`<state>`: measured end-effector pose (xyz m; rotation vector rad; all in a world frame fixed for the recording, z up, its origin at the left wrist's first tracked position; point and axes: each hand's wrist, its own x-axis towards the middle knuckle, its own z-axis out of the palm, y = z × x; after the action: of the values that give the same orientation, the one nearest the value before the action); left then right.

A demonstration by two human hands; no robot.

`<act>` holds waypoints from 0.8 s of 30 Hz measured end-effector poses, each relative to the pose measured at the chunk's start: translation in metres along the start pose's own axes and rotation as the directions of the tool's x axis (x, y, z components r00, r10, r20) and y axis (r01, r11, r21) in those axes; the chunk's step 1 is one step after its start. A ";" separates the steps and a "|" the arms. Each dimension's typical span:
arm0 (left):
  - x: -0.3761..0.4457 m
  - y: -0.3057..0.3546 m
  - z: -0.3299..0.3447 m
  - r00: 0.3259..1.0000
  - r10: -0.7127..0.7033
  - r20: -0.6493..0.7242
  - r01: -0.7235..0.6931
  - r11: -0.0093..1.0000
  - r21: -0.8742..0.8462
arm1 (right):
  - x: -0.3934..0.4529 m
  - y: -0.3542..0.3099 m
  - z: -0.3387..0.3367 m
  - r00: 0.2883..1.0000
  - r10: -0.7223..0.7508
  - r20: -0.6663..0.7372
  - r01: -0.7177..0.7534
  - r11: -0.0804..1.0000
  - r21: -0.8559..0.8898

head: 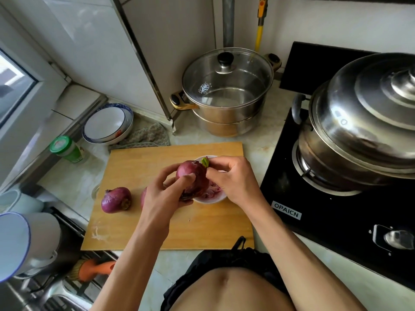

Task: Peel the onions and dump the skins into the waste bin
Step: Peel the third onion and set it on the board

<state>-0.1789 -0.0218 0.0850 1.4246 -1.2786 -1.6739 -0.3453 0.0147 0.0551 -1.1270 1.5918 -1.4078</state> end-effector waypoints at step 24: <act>0.000 -0.001 0.001 0.991 0.122 0.057 -0.119 0.991 -0.060 | -0.002 0.002 -0.015 0.999 0.037 0.015 -0.038 0.994 0.102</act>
<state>-0.1796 -0.0215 0.0839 1.2473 -1.3123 -1.6700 -0.3586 0.0217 0.0557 -1.0389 1.5063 -1.4383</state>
